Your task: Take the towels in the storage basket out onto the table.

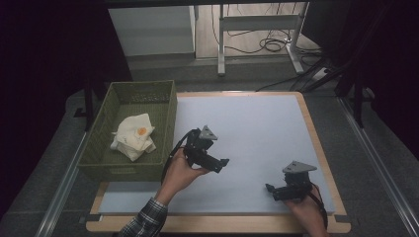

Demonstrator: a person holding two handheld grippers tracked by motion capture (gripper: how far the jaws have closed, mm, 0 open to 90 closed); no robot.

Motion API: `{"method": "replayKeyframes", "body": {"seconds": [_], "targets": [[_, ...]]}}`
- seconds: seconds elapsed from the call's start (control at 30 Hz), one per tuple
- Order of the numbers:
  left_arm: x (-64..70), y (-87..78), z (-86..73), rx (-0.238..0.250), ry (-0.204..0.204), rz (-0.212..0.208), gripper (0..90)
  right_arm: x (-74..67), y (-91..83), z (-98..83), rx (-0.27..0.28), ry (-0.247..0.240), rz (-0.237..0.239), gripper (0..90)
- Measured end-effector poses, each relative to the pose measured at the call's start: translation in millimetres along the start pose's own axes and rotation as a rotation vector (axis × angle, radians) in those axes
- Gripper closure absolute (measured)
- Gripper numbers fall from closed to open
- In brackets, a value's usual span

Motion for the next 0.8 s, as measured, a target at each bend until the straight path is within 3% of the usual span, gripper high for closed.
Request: {"method": "replayKeyframes", "body": {"seconds": [0.43,0.8], "targets": [[-30.3,-27.4,14.9,-0.027,-0.020,0.060,0.0,0.0,0.2,0.1,0.002,0.000,0.000,1.3],[-74.7,-59.7,8.1,-0.040,-0.080,0.135,0.1,0.0,0.2,0.0,0.002,-0.001,0.000,1.3]]}}
Point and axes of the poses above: each handheld gripper's, and its own axes: y roughly forward along the jaws, z roughly out of its top, x roughly to its right, the point moved 9 cm from there along y, roughly forward along the jaws, and after that the axes turned 13 degrees about -z, right-handed, at the moved point
